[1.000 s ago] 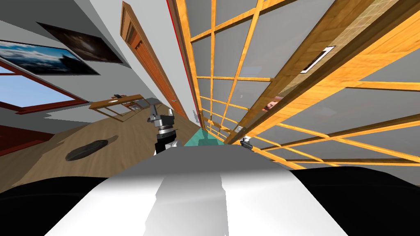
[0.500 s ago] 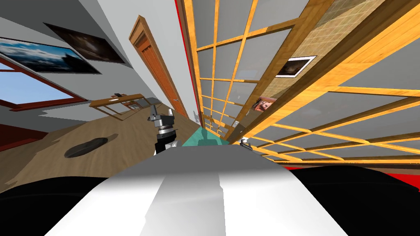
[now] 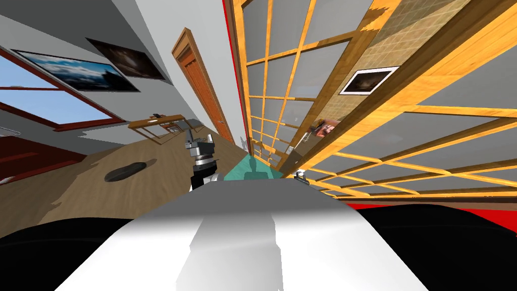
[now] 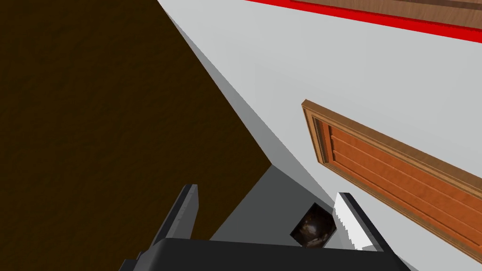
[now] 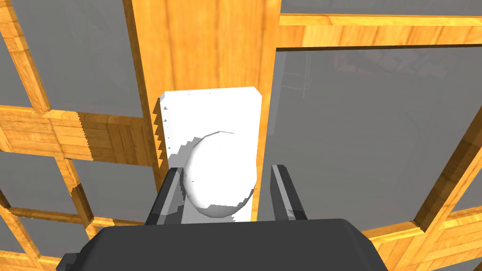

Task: Pull the door open

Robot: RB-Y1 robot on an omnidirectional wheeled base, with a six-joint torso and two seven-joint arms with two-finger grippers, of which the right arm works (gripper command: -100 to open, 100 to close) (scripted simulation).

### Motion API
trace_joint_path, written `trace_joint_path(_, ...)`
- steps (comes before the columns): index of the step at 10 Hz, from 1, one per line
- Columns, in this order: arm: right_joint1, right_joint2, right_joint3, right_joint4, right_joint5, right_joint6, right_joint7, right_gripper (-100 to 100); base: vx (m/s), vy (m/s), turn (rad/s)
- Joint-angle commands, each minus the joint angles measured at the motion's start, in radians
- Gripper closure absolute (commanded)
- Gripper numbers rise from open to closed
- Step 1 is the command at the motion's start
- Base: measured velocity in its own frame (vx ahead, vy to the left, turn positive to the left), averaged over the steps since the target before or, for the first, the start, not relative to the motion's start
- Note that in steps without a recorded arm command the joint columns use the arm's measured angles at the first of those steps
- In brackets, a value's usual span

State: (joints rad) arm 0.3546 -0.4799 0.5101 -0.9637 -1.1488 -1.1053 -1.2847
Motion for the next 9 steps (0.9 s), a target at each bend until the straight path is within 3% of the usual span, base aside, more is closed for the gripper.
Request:
trace_joint_path(1,-0.015,-0.028,0.023,-0.003,0.026,-0.006,-0.027,100,-0.178,-0.067,0.234)
trace_joint_path(3,-0.037,-0.045,0.044,-0.017,0.050,-0.011,-0.045,100,-0.058,-0.079,0.178)
trace_joint_path(4,-0.022,-0.037,0.045,-0.024,0.043,0.002,-0.033,100,-0.004,-0.028,0.044)
trace_joint_path(5,-0.024,-0.049,0.067,-0.023,0.061,-0.013,-0.053,100,-0.146,-0.013,0.143)
trace_joint_path(9,-0.021,-0.081,0.115,-0.018,0.099,-0.050,-0.097,100,-0.264,-0.009,0.126)
